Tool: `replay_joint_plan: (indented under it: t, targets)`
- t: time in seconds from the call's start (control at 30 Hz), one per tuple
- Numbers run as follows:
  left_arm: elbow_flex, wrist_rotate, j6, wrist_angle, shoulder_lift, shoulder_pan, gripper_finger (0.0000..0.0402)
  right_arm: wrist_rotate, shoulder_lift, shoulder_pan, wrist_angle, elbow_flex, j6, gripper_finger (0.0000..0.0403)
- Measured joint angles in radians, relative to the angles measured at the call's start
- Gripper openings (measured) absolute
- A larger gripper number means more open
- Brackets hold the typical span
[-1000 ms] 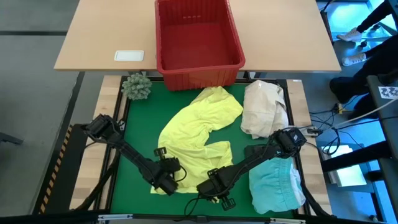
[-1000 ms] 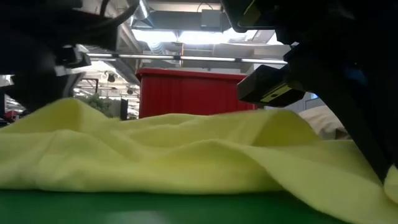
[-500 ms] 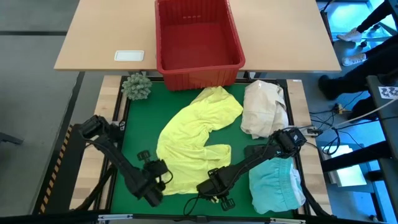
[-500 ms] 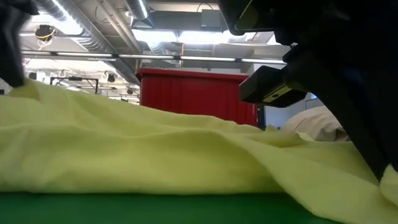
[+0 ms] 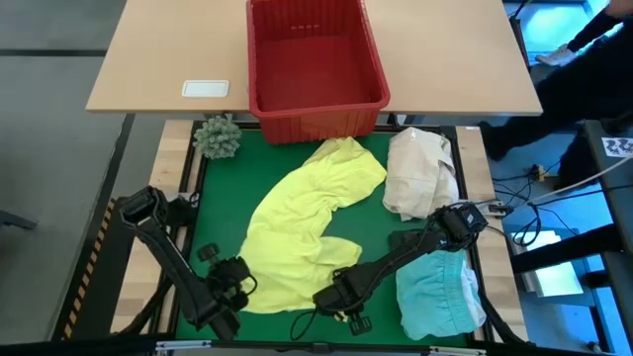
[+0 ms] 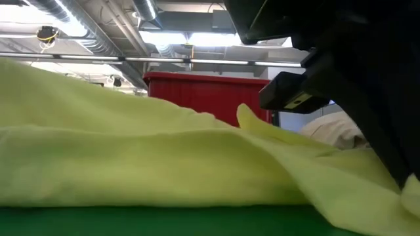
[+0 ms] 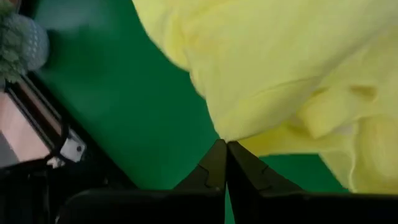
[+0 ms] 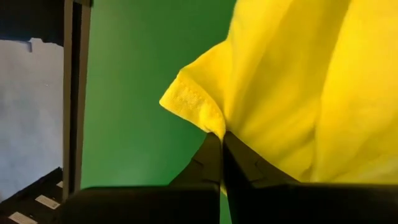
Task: Fold Laundry from Bin
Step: Fold the yellow shirt
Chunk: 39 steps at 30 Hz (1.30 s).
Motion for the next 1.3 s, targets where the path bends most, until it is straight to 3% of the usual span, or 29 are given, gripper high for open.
replay_joint_plan:
  t: [0.23,0.4,0.53,0.67,0.9,1.0,1.2,1.3]
  targets:
    - [0.000,0.144,-0.003,0.000,-0.002,-0.006,0.0001,-0.050,0.000,0.011,-0.073,0.000,0.053,0.0001]
    - [0.000,0.215,-0.003,0.000,-0.002,-0.038,0.0001,-0.007,0.000,0.021,-0.076,0.000,0.105,0.0002]
    - [0.000,0.298,0.026,0.000,-0.002,-0.072,0.0004,0.000,0.000,0.021,-0.078,0.000,0.141,0.0026]
    - [0.000,0.360,0.045,0.000,-0.002,-0.111,0.0034,0.000,0.000,0.021,-0.080,0.000,0.163,0.0060]
    - [0.000,0.355,0.035,0.053,-0.002,-0.154,0.0092,-0.019,0.000,0.021,-0.088,0.000,0.210,0.0099]
    - [0.019,0.308,0.007,0.117,-0.003,-0.163,0.0104,-0.034,-0.002,0.026,-0.113,0.009,0.232,0.0103]
    - [0.037,-0.008,0.033,0.517,0.004,-0.196,0.0106,0.001,-0.006,0.036,-0.220,0.111,0.232,0.0103]
    - [0.034,-0.070,0.045,0.603,0.045,-0.199,0.0105,0.033,-0.006,0.043,-0.251,0.178,0.231,0.0103]
